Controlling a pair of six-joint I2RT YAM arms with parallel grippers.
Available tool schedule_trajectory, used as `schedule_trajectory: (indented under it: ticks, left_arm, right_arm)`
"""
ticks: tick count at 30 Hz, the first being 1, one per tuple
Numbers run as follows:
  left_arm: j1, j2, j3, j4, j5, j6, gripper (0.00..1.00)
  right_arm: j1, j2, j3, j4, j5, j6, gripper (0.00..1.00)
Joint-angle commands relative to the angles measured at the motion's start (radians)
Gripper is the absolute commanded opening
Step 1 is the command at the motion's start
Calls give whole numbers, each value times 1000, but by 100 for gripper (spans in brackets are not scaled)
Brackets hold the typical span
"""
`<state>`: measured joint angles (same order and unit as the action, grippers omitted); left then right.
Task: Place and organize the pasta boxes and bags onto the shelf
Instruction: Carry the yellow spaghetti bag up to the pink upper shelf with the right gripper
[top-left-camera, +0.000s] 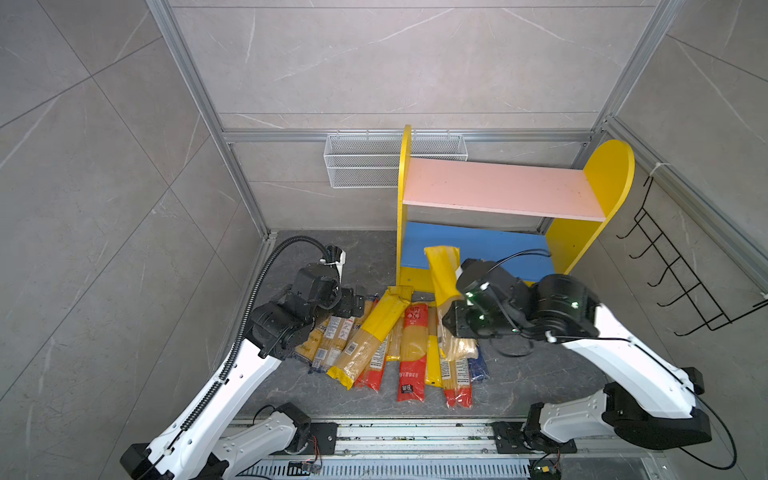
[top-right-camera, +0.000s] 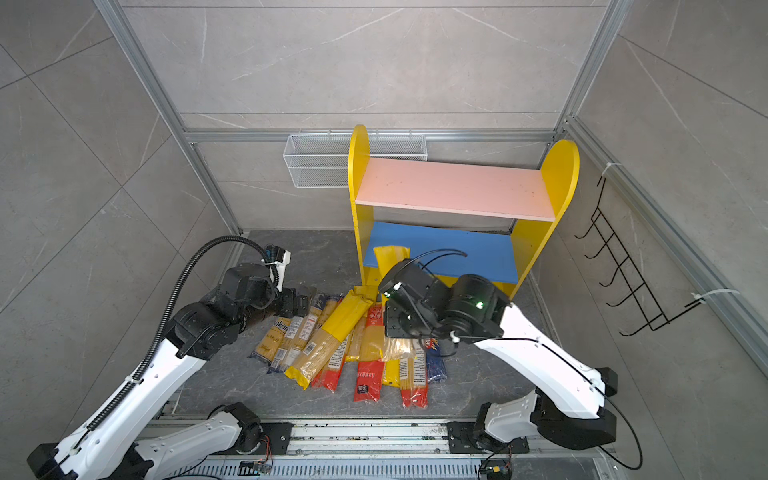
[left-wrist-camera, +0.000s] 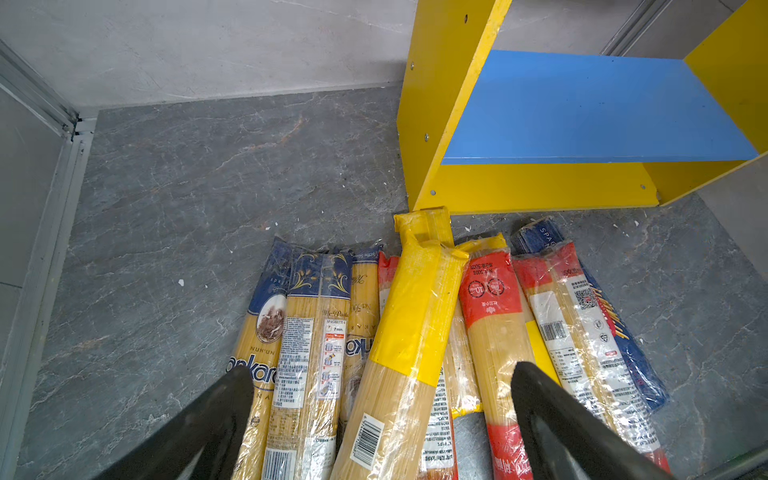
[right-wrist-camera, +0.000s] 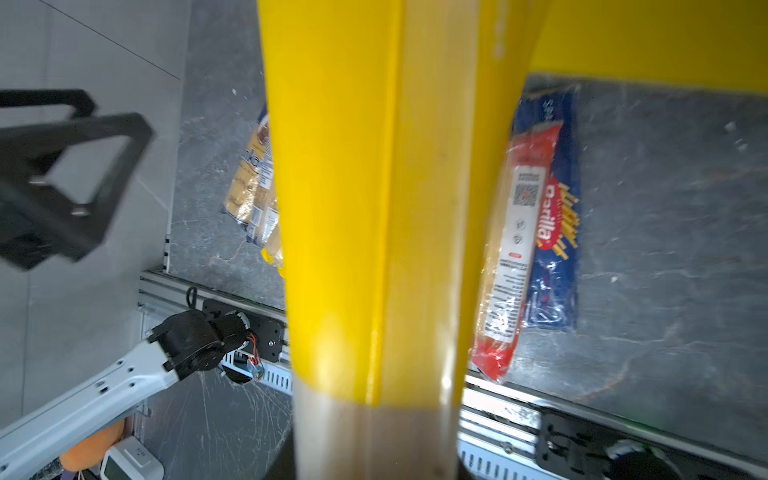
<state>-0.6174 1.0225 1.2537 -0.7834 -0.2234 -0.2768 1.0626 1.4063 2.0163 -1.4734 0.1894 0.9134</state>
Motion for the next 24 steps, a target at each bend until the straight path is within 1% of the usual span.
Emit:
schedule_trajectory:
  ticks: [1,2,3,5,7,9,13,15,17,20,24]
  left_arm:
    - [-2,28,59,11,30,35,100]
    - [-2,38,69,13,34,38,100]
    - [0,52,83,15,40,43,100]
    - [-1,76,109,20,53,52,100]
    - [-1,108,143,22,64,64,100]
    - [0,135,174,20,73,73,100]
    - [0,176,219,27,89,94,100]
    - [-1,191,233,31,91,105,100]
    - [-1,204,247,33,90,118,100]
    - [0,224,273,33,87,132,100]
    - [0,245,305,32,78,153,100]
  right_arm:
    - [2,74,312,-216,159,-89,0]
    - [1,113,404,-258,186,-101,0]
    - [-1,139,462,-261,200,-132,0]
    - [-20,180,554,-257,220,-156,0]
    - [-69,211,606,-254,230,-168,0]
    - [-99,232,619,-248,253,-190,0]
    - [-126,264,670,-205,359,-258,0]
    - [-144,264,689,-161,405,-294,0]
    - [-166,248,683,-89,426,-332,0]
    - [-238,235,670,3,392,-386,0]
    - [-329,284,706,69,280,-429,0]
